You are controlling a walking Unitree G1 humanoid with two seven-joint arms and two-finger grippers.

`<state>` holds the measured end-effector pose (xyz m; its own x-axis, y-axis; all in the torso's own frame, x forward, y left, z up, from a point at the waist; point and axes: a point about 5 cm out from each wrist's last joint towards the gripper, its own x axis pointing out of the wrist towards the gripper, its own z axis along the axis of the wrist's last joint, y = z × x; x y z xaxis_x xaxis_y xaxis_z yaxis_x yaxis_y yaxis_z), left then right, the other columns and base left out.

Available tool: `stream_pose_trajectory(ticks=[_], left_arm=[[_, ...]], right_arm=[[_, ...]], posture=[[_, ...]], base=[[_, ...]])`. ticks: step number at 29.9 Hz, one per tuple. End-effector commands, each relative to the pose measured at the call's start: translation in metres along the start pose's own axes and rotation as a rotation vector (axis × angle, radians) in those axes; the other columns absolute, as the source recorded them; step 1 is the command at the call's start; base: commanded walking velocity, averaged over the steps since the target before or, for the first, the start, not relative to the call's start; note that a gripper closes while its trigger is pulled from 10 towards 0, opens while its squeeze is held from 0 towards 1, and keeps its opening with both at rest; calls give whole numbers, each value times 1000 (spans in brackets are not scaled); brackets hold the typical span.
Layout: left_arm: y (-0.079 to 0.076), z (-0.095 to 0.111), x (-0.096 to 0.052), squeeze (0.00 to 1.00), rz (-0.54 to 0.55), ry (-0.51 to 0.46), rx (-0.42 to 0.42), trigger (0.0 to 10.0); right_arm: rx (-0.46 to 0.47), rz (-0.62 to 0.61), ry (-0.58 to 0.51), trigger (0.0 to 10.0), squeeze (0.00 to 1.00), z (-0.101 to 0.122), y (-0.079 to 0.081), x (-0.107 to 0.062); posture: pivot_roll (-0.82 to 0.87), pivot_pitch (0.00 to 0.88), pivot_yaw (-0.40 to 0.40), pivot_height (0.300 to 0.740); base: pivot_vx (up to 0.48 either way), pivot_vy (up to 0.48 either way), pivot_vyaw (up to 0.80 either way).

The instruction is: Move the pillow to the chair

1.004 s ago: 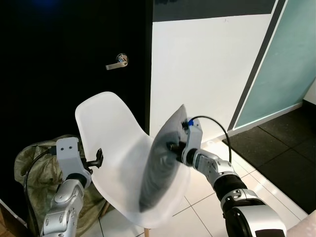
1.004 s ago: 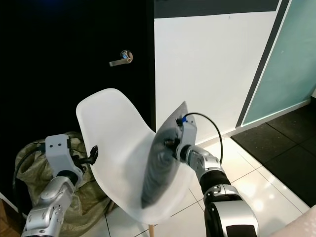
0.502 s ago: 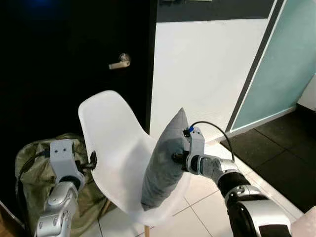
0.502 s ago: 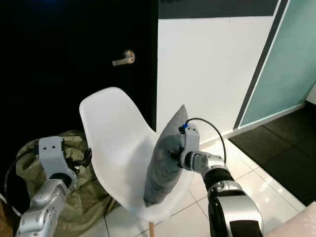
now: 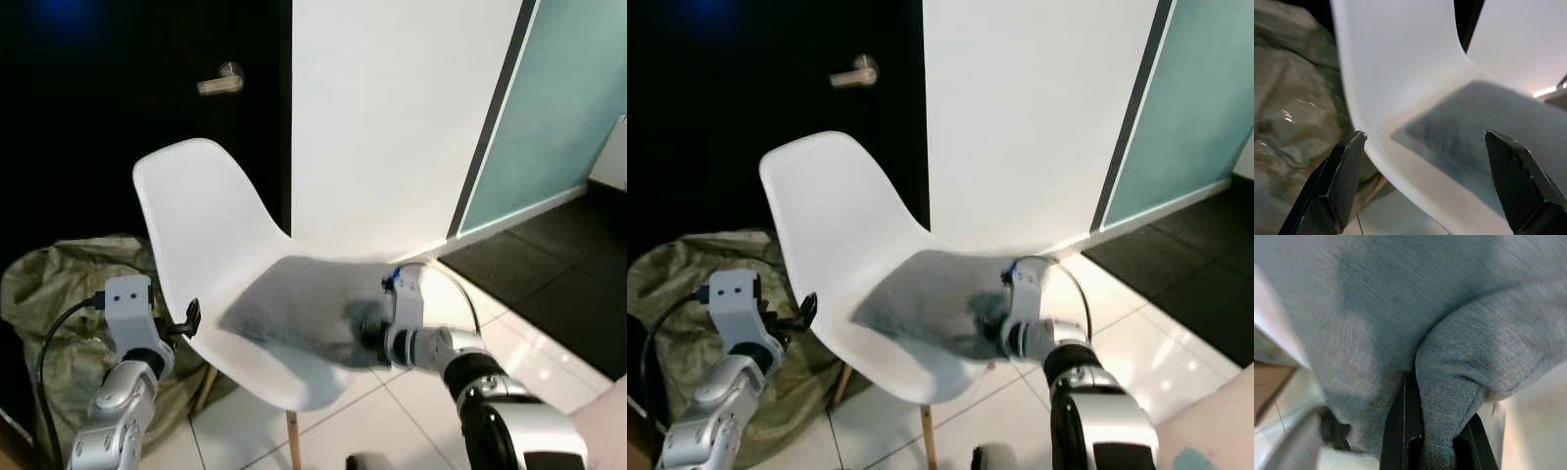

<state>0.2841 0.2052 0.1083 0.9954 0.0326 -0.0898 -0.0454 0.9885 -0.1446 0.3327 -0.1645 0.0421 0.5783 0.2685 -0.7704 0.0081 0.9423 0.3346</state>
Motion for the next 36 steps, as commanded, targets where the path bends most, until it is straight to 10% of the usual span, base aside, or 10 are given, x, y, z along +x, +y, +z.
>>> stream_pose_trajectory(ticks=[1,23,24,25,36], left_arm=[[-4,1,-1,0,-19,8,-2,10000],[-14,9,-1,0,-63,0,-28,10000],[-16,12,-1,0,-68,-7,-35,10000],[-19,15,-1,0,-83,-17,-38,10000],[-33,13,1,0,-131,-4,-8,10000]], right_arm=[[4,-8,-31,10000,0,11,-2,-5],[-300,97,-218,10000,0,40,46,-1],[-277,139,-229,10000,769,42,50,-2],[-274,198,-234,10000,1000,44,51,-4],[-394,303,-156,10000,1000,46,28,-17]], posture=[[-89,42,-37,544],[-77,46,-28,469],[-77,46,-28,469],[-80,46,-26,469],[-111,43,-29,469]], base=[[0,0,0],[0,0,0],[0,0,0],[0,0,0],[0,0,0]])
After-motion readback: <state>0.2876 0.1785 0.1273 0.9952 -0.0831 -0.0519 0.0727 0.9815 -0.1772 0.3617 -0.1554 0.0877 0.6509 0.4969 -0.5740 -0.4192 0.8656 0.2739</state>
